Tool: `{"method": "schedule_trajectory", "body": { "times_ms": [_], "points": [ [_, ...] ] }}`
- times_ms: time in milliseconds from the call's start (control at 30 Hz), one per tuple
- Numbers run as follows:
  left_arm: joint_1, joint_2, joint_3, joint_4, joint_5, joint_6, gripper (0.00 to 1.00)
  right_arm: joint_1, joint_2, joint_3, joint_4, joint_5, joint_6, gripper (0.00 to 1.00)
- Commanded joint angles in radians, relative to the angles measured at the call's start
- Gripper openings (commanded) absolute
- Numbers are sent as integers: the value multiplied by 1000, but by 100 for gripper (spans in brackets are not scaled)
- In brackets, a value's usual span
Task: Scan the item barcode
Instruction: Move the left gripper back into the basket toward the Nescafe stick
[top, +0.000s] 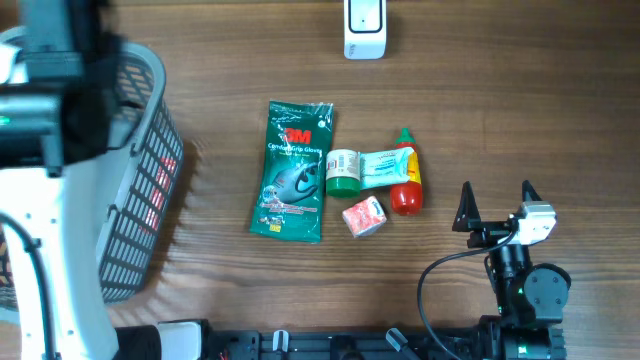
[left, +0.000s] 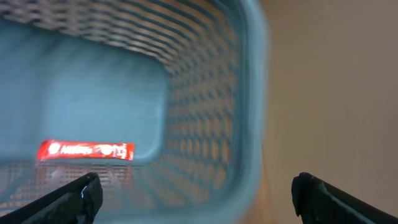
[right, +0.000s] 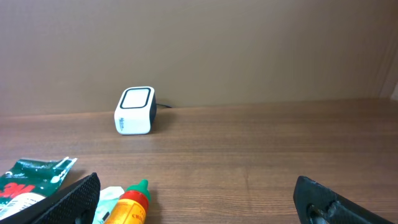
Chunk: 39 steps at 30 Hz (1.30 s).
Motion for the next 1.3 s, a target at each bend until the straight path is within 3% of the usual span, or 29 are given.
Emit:
{"method": "schedule_trajectory", "body": {
  "times_ms": [0, 167, 500, 867, 1033, 1267],
  "points": [
    [195, 34, -11, -50, 131, -364, 100, -1, -6, -1, 4, -12, -13, 100],
    [308, 133, -60, -49, 278, -480, 100, -1, -6, -1, 5, -12, -13, 100],
    [323, 390, -94, -50, 449, -711, 100, -1, -6, -1, 4, -13, -13, 100],
    [312, 572, -163, -50, 455, -698, 100, -1, -6, -1, 4, -13, -13, 100],
    [303, 584, -237, -48, 453, -566, 100, -1, -6, -1, 5, -13, -13, 100],
    [286, 584, -352, 17, 386, -549, 100, -1, -6, -1, 4, -13, -12, 100]
  ]
}}
